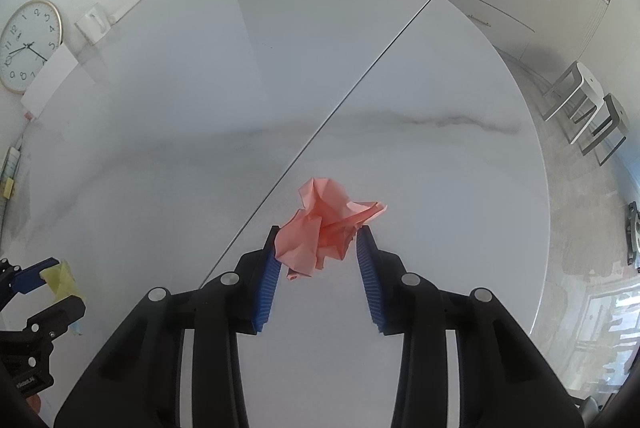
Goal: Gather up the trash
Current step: 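Carry the yellow cloth and pink paper over the bin and open both tools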
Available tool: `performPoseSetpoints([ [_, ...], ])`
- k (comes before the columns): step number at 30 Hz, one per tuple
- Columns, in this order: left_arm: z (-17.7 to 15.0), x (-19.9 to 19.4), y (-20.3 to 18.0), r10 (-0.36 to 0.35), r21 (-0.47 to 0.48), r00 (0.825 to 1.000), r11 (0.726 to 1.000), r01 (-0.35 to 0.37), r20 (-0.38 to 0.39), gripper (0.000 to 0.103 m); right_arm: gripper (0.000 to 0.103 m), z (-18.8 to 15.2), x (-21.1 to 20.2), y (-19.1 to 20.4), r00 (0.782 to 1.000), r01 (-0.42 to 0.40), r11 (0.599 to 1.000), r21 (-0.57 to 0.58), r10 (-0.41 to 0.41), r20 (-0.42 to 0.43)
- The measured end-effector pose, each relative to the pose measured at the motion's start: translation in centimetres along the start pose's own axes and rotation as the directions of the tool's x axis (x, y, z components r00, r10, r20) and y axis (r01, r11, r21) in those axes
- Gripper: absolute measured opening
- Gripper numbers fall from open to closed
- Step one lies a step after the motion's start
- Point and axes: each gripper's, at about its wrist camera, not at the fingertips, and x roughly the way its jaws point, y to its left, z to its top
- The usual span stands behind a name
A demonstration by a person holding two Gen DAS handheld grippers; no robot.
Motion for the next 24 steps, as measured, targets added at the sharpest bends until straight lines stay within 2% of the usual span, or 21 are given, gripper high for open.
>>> performPoseSetpoints([
  [3, -0.2, -0.7, -1.1, 0.006, 0.012, 1.000, 1.000, -0.006, 0.003, 0.053, 0.038, -1.1, -2.4, 0.2, 1.000, -0.012, 1.000, -0.024, 0.013, 0.011],
  [8, -1.6, -3.0, -3.6, 0.020, 0.057, 0.999, 0.998, -0.022, 0.025, 0.053, 0.038, -4.9, -6.8, -0.8, 0.999, -0.049, 0.999, -0.011, 0.050, 0.019],
  [15, -5.5, -6.0, -9.0, -0.057, 0.182, 0.998, 0.982, 0.050, 0.034, 0.053, 0.040, -12.8, -11.9, -4.6, 0.998, -0.054, 0.994, 0.097, 0.050, 0.040],
  [19, -7.8, -6.2, -13.8, -0.117, 0.280, 0.993, 0.953, 0.114, -0.009, 0.053, 0.040, -17.7, -13.4, -7.2, 0.999, -0.037, 0.988, 0.150, 0.034, 0.019],
  [24, -11.0, -5.9, -20.1, -0.159, 0.423, 0.985, 0.890, 0.171, -0.063, 0.053, 0.040, -23.2, -14.5, -10.0, 0.999, -0.032, 0.972, 0.231, 0.035, -0.012],
])
